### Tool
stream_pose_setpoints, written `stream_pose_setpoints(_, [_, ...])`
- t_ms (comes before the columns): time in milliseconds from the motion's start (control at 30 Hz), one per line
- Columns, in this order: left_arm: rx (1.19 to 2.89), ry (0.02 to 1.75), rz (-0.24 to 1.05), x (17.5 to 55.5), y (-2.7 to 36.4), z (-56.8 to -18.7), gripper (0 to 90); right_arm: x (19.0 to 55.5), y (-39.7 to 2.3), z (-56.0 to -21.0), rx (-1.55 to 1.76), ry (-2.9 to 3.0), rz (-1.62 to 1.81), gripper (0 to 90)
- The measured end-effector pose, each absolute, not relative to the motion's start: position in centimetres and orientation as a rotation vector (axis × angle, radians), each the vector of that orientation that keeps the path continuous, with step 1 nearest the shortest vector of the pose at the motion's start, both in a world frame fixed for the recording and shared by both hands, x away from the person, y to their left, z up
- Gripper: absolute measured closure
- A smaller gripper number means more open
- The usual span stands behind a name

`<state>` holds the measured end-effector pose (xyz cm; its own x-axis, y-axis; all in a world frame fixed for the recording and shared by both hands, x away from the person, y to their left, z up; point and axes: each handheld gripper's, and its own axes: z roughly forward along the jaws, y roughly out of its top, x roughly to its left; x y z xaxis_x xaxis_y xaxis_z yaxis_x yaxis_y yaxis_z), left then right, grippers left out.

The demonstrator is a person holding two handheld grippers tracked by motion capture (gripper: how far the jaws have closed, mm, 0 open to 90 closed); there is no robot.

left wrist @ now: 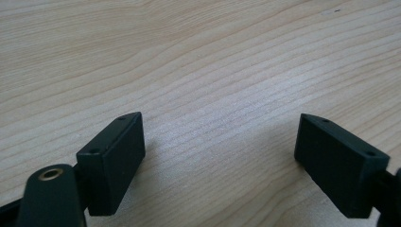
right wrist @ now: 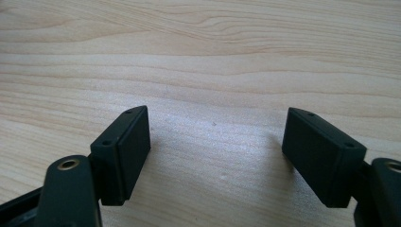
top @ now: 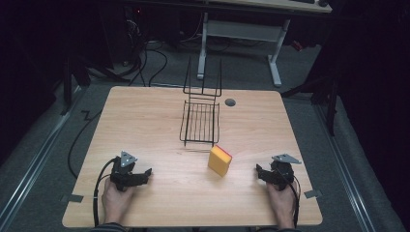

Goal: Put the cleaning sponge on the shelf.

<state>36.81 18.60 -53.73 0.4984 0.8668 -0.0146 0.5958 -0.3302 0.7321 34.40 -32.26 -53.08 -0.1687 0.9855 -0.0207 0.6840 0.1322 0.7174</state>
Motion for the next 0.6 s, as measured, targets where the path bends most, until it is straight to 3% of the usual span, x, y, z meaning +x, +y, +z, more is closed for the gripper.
stream_pose_setpoints(600, [2.051, 1.198, 0.503, 36.81, 18.61, -53.72, 17.6, 34.35, -32.28, -53.1, 1.592, 1.923, 0.801, 24.7])
